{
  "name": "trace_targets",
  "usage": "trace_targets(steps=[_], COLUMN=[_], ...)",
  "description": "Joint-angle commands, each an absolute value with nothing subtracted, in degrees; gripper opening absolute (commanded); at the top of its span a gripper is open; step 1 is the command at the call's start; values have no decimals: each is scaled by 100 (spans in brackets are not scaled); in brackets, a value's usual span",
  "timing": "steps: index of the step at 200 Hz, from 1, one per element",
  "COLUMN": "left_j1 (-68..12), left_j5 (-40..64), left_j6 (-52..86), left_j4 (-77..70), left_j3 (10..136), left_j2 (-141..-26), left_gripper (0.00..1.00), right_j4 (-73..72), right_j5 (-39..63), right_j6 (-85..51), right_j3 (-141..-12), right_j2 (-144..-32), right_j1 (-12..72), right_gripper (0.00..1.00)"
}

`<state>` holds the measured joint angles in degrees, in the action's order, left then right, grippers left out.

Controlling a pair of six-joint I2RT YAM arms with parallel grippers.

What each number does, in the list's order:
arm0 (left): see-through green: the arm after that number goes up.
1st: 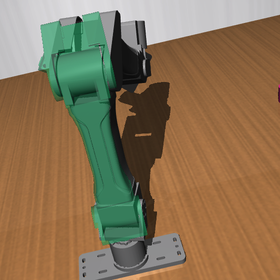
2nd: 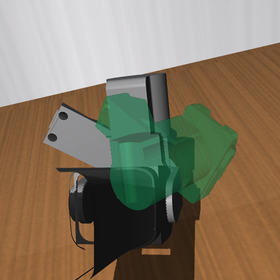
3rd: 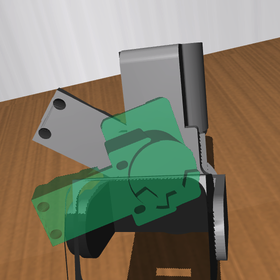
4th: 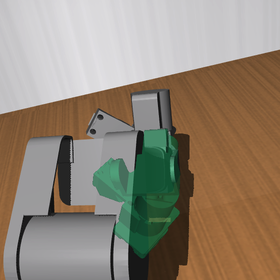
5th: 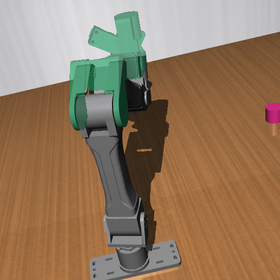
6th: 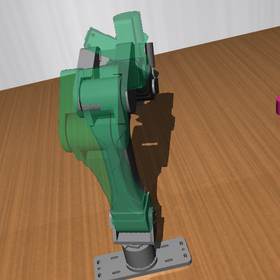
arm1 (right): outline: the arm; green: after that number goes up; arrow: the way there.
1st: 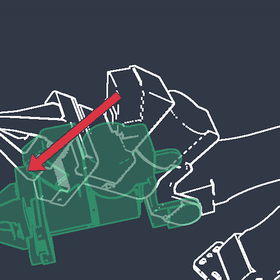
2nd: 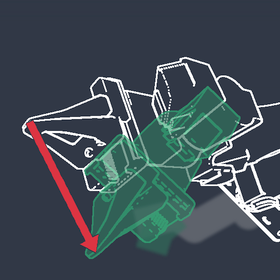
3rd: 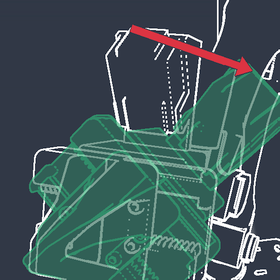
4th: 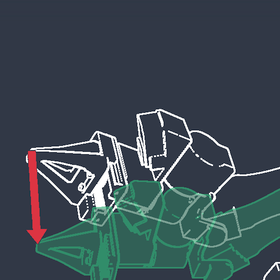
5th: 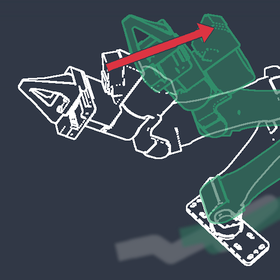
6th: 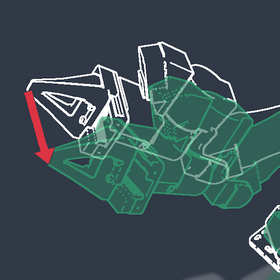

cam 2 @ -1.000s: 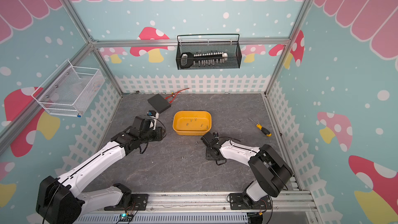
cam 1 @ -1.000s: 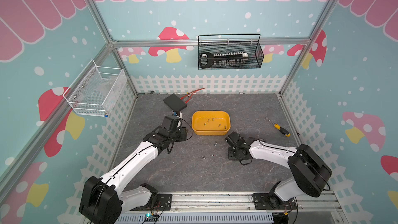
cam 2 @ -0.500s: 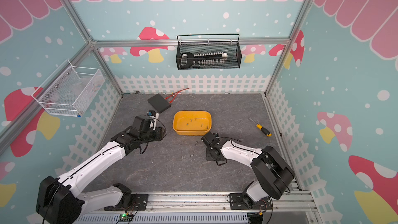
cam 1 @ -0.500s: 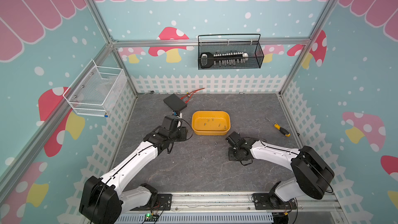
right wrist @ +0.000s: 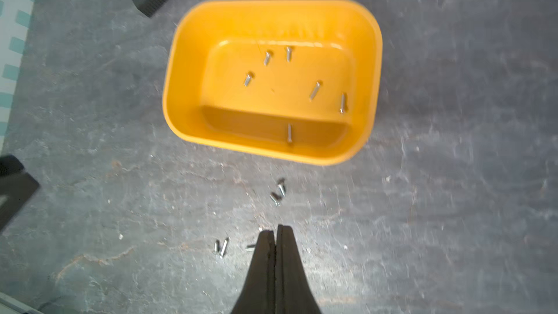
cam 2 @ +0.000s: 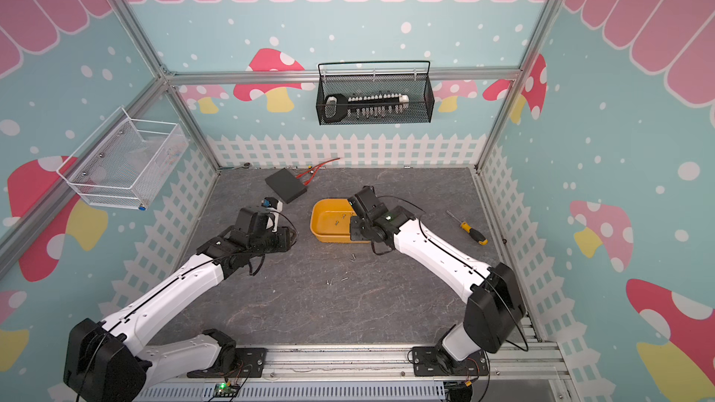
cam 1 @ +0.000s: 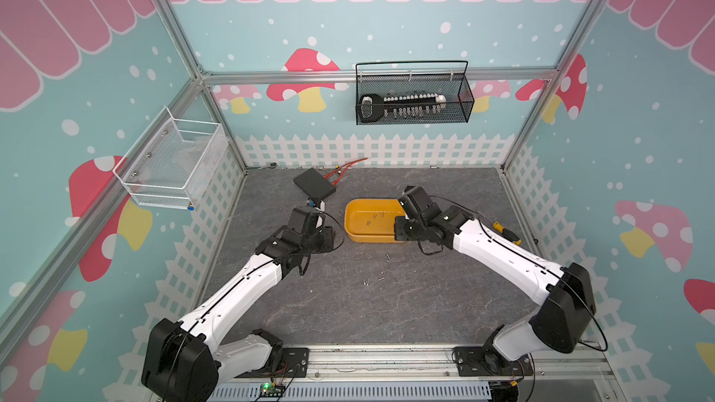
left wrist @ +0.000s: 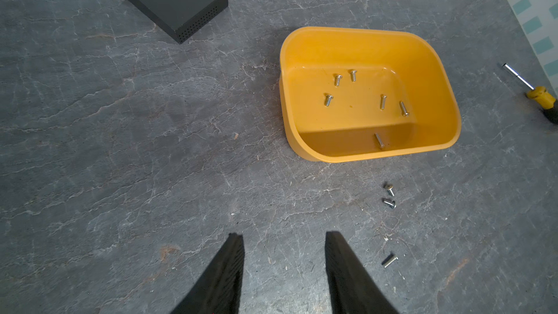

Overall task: Put the screws on the desktop into the storage box
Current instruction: Place the screw in the storage box.

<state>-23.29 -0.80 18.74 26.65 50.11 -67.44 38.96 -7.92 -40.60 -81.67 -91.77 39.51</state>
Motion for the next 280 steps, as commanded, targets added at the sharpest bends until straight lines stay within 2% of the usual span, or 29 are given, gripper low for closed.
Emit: trace_targets(steps=[1, 39, 65, 128, 182, 217, 235, 254, 280], left_j1=[-2190, -2059, -2030, -2003, -2004, -2005, -2004, -2012, -2051], left_j5=[4, 94, 137, 165, 184, 202, 215, 245, 335], left_j6=[1934, 1888, 1868, 1809, 1819, 1811, 1802, 1762, 1699], left_j4=[2577, 2610, 2610, 2584, 2576, 2584, 2607, 2627, 2705], left_j3=[5035, 5004, 4979, 4992, 5000, 4979, 4973, 4981, 5051], left_j2=[-6545, -6450, -6442, -6596, -6623, -6601, -6598, -6568, -6535], left_gripper=[47, 47, 47, 47, 47, 47, 47, 48, 48], right_j4=[4172, 4451, 4631, 4644, 4646, 4632, 4627, 4623, 4696], right_j5=[-782, -549, -458, -323, -325, -315, -349, -419, -615], right_j6=[-3482, -3194, -3073, -2997, -2953, -2939, -2936, -2940, -2944], right_j3=[-9023, -10590, -11182, -11364, -11311, -11307, -11327, -11338, -11361], right_j2=[-10082, -11667, -12387, -13200, -13481, -13562, -13461, -13151, -12602], right_j1=[3693, 3238, 3071, 2962, 2930, 2909, 2909, 2909, 2907], right_gripper=[0, 0, 0, 0, 0, 8, 15, 25, 31])
